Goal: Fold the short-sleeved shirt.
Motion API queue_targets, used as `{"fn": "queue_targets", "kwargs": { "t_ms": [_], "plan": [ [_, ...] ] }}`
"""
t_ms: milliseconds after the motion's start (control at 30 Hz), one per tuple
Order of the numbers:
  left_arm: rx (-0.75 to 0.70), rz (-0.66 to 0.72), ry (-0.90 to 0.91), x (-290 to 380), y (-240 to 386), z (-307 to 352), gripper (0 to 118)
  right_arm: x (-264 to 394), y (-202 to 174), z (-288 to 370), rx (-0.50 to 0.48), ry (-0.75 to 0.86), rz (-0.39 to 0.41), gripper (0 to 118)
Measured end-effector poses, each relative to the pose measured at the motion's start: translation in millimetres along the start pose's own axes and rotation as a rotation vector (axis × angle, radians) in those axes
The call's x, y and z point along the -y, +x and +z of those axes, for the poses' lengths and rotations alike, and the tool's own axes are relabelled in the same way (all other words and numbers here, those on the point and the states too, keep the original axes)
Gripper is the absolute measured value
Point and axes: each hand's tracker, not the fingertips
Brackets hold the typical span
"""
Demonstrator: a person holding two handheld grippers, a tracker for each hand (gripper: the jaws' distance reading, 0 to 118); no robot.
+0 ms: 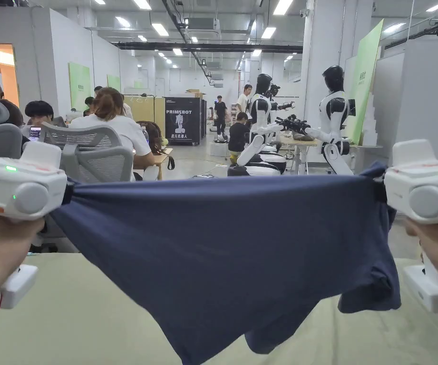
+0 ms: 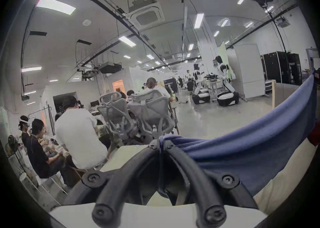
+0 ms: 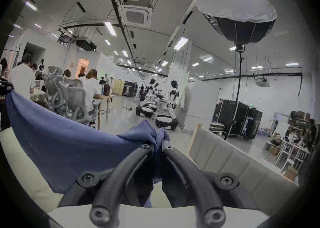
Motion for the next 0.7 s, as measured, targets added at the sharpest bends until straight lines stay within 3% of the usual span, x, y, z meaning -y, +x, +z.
{"fn": "queue_targets", "kwargs": {
  "t_ms": [233,367,500,700],
  "plan": [
    [0.019,-0.03,-0.153,101,41,-33,0,110,-30,-42,-0.018,-0.133,-0.03,7],
    [0.055,-0.028,-0.204,127,43,-23,0,142,-22,-49,-0.046,-0.222,-0.038,7],
    [0.1,-0.011,-0.226,142,38,15,0,162,-12,-12,-0.056,-0.236,-0.019,7],
    [0.182,-0.004,-0.309,206,25,110,0,233,5,74,-0.147,-0.327,0.029,7]
  ]
}}
